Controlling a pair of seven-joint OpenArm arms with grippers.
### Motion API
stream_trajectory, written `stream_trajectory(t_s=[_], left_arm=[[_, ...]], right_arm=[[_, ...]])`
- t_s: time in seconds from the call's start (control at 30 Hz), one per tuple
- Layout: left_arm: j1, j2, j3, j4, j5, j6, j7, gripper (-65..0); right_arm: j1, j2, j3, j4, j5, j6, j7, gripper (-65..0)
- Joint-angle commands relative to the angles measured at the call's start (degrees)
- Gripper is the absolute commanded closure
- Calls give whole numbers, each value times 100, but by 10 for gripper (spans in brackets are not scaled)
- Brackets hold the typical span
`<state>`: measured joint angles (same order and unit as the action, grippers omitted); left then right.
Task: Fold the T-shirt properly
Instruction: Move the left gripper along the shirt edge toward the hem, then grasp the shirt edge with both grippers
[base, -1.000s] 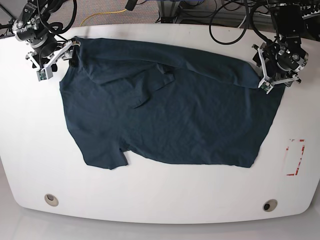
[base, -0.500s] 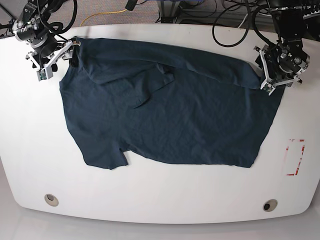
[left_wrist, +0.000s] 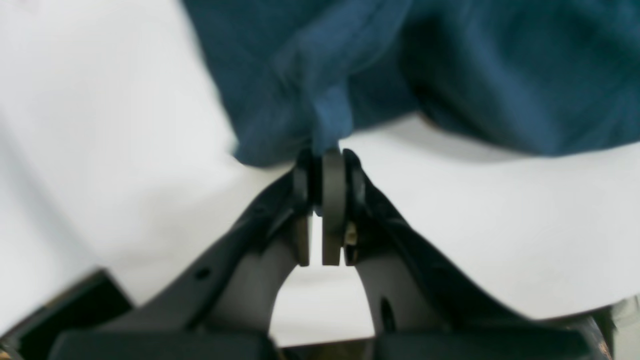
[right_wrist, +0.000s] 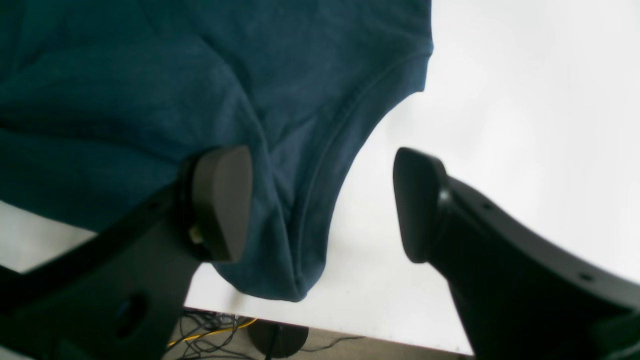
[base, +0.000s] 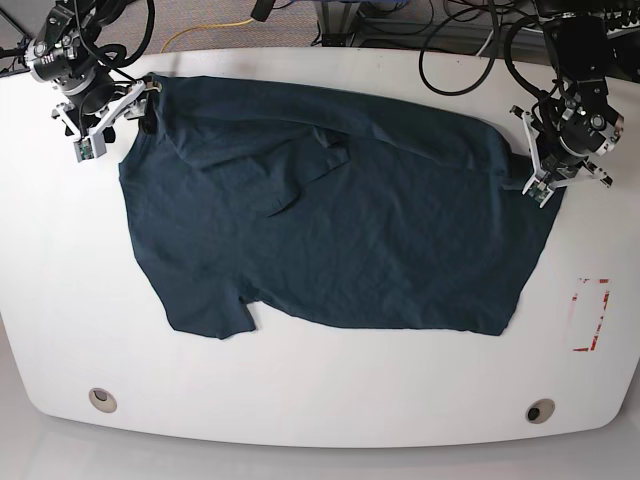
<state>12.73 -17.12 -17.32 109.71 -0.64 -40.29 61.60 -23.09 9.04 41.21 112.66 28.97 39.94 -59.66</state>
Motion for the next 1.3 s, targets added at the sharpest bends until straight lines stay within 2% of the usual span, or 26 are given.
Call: stream_trajectory(t_s=[0.0,0.17,0.33,0.47,0.8,0.9,1.07,1.27], left_arm=[[-20,-173,-83,365,16,29,-37,-8],[-434,-208,-233,374,51,29,-37,-10],[-864,-164,-198,137,482,29,-37,-11],[-1453,-164,110,-426,588,29,-37,-11],[-2350,-173,233,-1877,588,29,-72,-11],[-2429,-208,224,-2246,579,29,-90,-11],[-2508,-208,224,-2404,588,29,-494,-11],[-2376,-208,224,-2413,588,29,-582,-11]], right_arm=[[-7,59,33,79,114,6,107,-423],[10,-55,33,88,114,6,107,-423],[-7,-82,33,88,114,6,107,-423],[28,-91,6,88,114,6,107,-423],[151,-91,-169,88,105,6,107,-423],[195,-64,-169,88,105,6,107,-430],[353,-73,-231,96,123,6,36,-431],[555,-55,-627,79,79,6,10,-431]])
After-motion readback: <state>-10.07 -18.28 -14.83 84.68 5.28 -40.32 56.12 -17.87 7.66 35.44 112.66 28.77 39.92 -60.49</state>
